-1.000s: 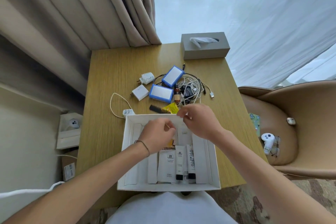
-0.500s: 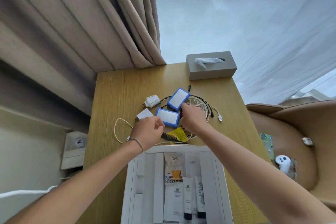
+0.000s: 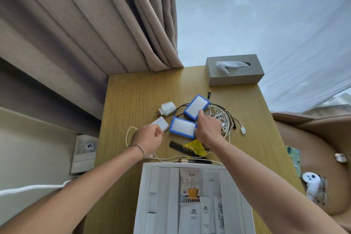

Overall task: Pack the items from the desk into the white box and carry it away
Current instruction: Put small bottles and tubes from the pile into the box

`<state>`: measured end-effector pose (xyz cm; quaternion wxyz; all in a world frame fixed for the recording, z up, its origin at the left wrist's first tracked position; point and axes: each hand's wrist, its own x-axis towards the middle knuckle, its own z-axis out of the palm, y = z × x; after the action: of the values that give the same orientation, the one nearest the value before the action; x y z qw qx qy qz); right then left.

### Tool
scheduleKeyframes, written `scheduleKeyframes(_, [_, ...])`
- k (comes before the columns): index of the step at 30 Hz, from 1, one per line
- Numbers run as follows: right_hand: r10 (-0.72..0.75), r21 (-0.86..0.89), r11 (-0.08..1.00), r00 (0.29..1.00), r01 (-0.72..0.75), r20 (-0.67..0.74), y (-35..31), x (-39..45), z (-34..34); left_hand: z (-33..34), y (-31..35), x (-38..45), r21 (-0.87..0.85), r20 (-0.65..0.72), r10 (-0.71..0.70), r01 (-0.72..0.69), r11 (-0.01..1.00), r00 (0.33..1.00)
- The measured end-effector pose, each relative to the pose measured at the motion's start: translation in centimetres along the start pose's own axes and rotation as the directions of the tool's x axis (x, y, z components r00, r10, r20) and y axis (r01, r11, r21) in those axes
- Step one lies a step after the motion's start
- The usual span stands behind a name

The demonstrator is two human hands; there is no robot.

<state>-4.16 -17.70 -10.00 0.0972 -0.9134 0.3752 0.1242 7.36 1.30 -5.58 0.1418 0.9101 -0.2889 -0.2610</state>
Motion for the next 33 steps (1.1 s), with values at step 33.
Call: scheduleKeyframes(33, [-0.092, 0.948, 0.102, 0.946, -0.301, 0.310, 0.7, -14.7, -6.7, 2.8, -3.1, 6.1, 0.190, -0.079, 0.095, -0.078, 0.979, 0.992])
